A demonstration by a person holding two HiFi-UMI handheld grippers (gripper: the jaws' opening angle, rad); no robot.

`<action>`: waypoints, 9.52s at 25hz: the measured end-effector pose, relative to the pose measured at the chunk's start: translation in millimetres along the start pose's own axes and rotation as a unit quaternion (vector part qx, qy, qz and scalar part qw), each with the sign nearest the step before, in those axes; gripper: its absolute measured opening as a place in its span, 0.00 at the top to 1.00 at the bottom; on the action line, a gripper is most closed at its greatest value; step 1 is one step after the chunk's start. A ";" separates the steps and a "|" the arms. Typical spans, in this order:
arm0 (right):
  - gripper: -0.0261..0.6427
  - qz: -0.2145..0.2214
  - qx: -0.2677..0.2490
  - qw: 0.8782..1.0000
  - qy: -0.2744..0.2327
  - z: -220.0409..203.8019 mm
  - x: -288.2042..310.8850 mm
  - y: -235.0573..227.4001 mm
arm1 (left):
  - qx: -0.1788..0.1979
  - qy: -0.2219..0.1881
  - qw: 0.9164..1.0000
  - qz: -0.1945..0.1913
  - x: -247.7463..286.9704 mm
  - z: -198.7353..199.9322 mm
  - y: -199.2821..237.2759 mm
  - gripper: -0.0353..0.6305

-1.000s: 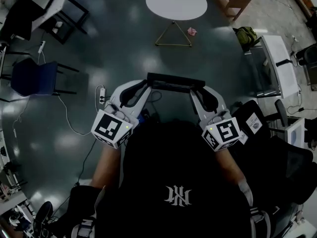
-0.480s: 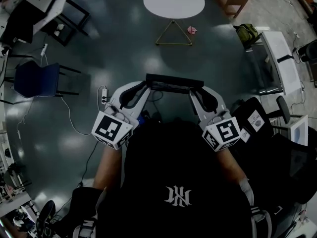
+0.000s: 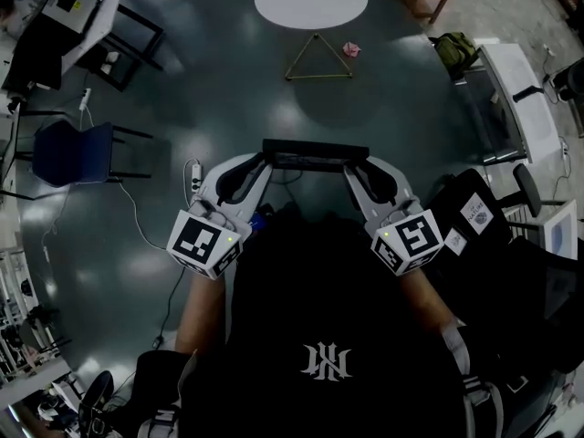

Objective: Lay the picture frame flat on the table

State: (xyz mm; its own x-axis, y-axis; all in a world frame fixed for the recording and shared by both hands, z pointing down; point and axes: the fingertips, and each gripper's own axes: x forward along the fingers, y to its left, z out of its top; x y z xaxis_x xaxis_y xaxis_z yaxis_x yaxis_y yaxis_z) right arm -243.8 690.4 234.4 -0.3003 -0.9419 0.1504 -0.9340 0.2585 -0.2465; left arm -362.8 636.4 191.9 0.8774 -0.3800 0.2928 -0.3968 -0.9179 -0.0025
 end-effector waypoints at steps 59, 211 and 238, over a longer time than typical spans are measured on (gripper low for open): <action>0.83 -0.134 0.033 0.990 0.017 103.6 164.7 -311.2 | -0.042 -0.022 0.989 -0.141 354.9 96.8 156.9 0.87; 0.83 0.169 0.068 0.909 0.374 -56.0 737.3 -647.2 | -0.381 0.121 0.900 0.174 714.6 -152.2 587.7 0.88; 0.83 0.134 0.105 0.902 0.396 -137.4 752.1 -674.7 | -0.392 0.141 0.893 0.170 746.2 -228.6 591.7 0.88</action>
State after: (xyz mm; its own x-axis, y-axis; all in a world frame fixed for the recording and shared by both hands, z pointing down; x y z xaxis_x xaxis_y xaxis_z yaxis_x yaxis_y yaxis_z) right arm 134.0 -162.9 645.3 -0.6310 -0.3817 0.6754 -0.7756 0.3292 -0.5385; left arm -4.6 -164.2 627.5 0.6122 -0.4761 0.6313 -0.7905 -0.3509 0.5020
